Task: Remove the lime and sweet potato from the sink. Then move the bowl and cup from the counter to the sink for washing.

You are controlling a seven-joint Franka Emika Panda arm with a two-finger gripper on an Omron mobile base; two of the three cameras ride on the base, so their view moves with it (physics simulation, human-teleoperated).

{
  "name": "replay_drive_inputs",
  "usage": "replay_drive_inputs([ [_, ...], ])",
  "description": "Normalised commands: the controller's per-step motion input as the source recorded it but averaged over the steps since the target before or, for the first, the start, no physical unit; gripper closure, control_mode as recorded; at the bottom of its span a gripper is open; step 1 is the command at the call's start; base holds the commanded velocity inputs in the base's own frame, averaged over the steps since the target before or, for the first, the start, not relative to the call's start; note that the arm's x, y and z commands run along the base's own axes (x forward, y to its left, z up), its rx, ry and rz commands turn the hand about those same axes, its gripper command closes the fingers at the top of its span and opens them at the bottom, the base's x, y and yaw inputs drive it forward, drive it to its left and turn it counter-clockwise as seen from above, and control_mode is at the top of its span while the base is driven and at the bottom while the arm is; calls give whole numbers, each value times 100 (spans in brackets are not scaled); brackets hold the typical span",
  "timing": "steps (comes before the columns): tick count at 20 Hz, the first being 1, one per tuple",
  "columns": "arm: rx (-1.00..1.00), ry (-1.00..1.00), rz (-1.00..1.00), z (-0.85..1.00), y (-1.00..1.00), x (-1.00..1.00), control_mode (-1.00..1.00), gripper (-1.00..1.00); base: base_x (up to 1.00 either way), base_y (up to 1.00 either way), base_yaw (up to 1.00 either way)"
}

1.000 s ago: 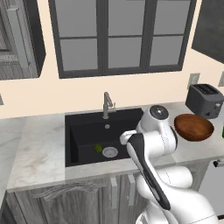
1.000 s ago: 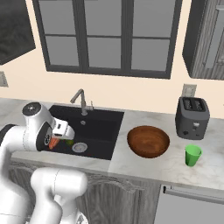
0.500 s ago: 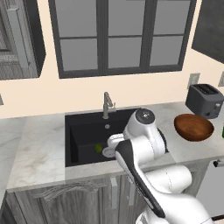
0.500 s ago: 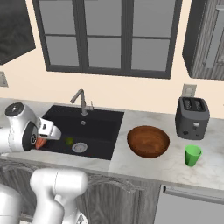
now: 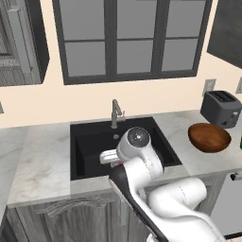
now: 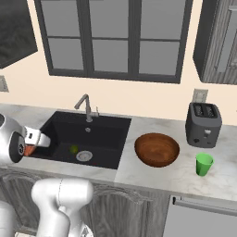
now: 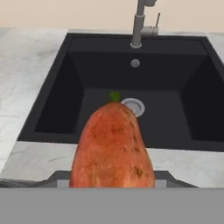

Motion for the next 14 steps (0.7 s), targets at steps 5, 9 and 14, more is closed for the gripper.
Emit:
replay_drive_inputs([
  [5,0,-5,0,0,52,4,-100,100,0,0,0],
  [9,0,0,0,1,50,8,-100,100,0,0,0],
  [14,2,3,0,7,48,11,-100,100,0,0,0],
])
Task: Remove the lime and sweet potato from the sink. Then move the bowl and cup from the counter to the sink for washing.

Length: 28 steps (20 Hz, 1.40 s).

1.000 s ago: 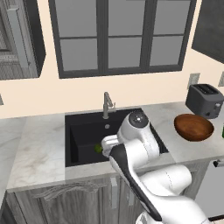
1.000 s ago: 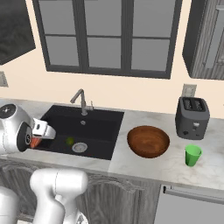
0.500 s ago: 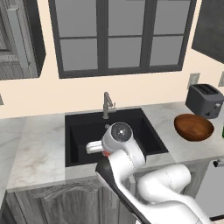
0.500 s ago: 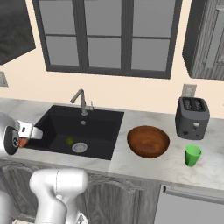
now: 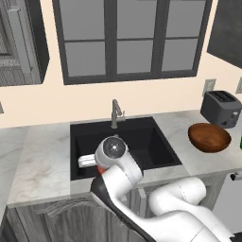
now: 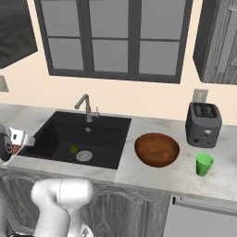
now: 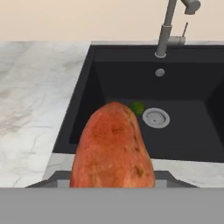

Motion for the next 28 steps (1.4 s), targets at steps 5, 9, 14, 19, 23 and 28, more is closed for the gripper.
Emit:
replay_drive_inputs([
  [5,3,6,0,8,45,13,-100,100,0,0,0],
  [9,3,4,0,2,44,14,-100,100,0,0,0],
  [14,4,0,1,2,43,10,-100,100,0,0,0],
  [19,3,0,0,0,41,12,-100,100,0,0,0],
  [23,8,2,2,0,38,14,-100,100,0,0,0],
  [28,8,1,2,-3,37,14,-100,100,0,0,0],
])
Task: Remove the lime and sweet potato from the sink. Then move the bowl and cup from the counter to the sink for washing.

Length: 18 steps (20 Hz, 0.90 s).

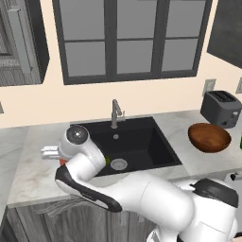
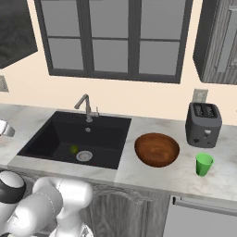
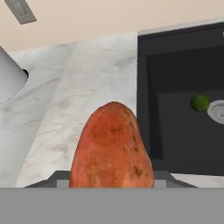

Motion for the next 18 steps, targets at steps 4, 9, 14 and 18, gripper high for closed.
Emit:
replay_drive_inputs([
  [4,9,3,2,-8,31,11,-100,100,0,0,0],
  [9,7,7,2,-13,28,15,-100,100,0,0,0],
  [14,4,9,1,-18,26,17,-100,100,0,0,0],
  [18,0,9,0,-19,25,15,-100,100,0,0,0],
])
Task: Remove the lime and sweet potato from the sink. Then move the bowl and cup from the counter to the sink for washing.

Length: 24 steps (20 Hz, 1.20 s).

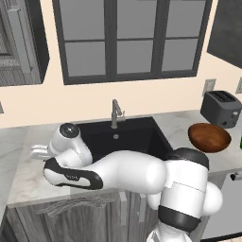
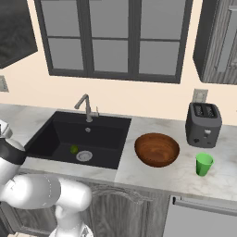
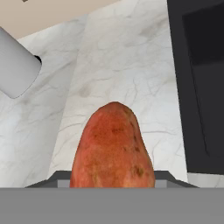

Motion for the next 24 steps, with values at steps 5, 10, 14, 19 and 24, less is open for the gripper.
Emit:
replay_drive_inputs([
  [5,0,8,0,-21,25,15,-100,100,0,0,0],
  [10,0,9,0,-21,15,16,-100,100,0,0,0],
  [14,0,7,0,-21,13,17,-100,100,0,0,0],
  [19,-3,6,0,-21,14,16,-100,100,0,0,0],
  [24,-7,2,0,-22,19,12,-100,100,0,0,0],
])
